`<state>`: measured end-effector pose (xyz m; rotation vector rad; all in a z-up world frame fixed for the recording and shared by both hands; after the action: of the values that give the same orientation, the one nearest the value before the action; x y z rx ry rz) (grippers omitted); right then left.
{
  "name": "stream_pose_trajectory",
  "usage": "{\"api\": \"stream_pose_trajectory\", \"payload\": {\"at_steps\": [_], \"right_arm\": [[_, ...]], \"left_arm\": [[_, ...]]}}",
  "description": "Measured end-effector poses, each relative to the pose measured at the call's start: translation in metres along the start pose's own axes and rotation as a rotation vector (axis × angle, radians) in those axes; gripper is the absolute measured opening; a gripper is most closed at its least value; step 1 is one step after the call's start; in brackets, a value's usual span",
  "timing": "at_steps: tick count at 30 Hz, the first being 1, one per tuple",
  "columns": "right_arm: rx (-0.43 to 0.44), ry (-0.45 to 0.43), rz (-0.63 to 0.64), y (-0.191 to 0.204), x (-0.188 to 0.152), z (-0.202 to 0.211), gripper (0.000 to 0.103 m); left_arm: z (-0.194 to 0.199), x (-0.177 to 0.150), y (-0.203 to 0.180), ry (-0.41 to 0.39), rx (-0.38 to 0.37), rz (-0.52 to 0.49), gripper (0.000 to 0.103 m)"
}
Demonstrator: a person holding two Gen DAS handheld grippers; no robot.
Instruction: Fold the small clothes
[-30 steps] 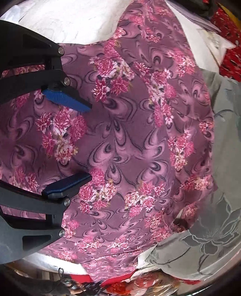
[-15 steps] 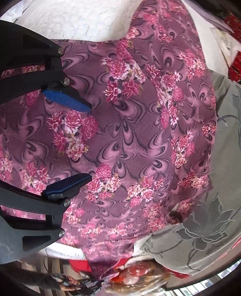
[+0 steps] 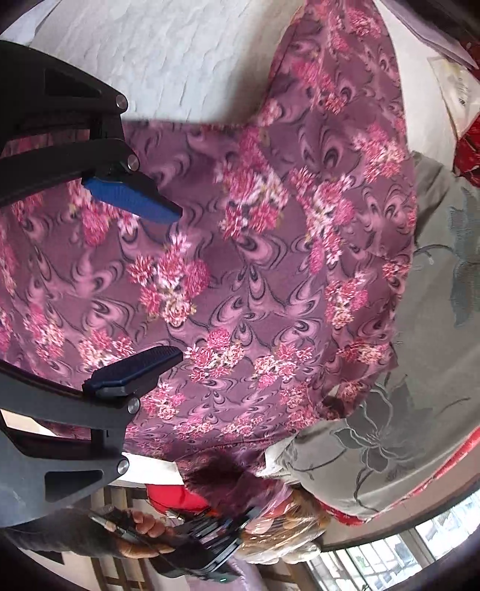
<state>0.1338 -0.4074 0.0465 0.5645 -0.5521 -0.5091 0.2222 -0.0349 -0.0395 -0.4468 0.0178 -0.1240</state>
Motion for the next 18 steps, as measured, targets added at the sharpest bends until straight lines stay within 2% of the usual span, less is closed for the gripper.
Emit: {"api": "stream_pose_trajectory", "payload": {"at_steps": [6,10,12,15,18], "right_arm": [[0.009,0.113,0.123,0.077,-0.04,-0.06,0.008],[0.033,0.192,0.198,0.128,-0.073,-0.101,0.008],[0.049,0.239,0.224,0.15,-0.092,-0.122,0.013],[0.022,0.341,0.234,0.168,-0.127,-0.154,0.023],[0.038,0.467,0.258,0.173,-0.163,-0.17,0.024]], "left_arm": [[0.019,-0.004,0.014,-0.049,0.006,-0.032,0.068],[0.029,-0.009,0.027,-0.064,-0.022,-0.017,0.068],[0.03,-0.011,0.03,-0.067,-0.023,-0.009,0.068],[0.027,-0.013,0.032,-0.06,-0.017,-0.002,0.068],[0.021,-0.012,0.028,-0.045,-0.027,0.001,0.068]]}}
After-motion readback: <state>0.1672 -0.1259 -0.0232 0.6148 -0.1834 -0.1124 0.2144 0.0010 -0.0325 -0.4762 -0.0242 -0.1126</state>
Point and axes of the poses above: each gripper's, at about its wrist camera, not at the fingertips, and z roughly against the way its jaws point, y to its left, x to its top, the point moved 3 cm from there along -z, roughly the way its jaws point, and after that the axes turned 15 degrees about y, right-handed, at the moved point
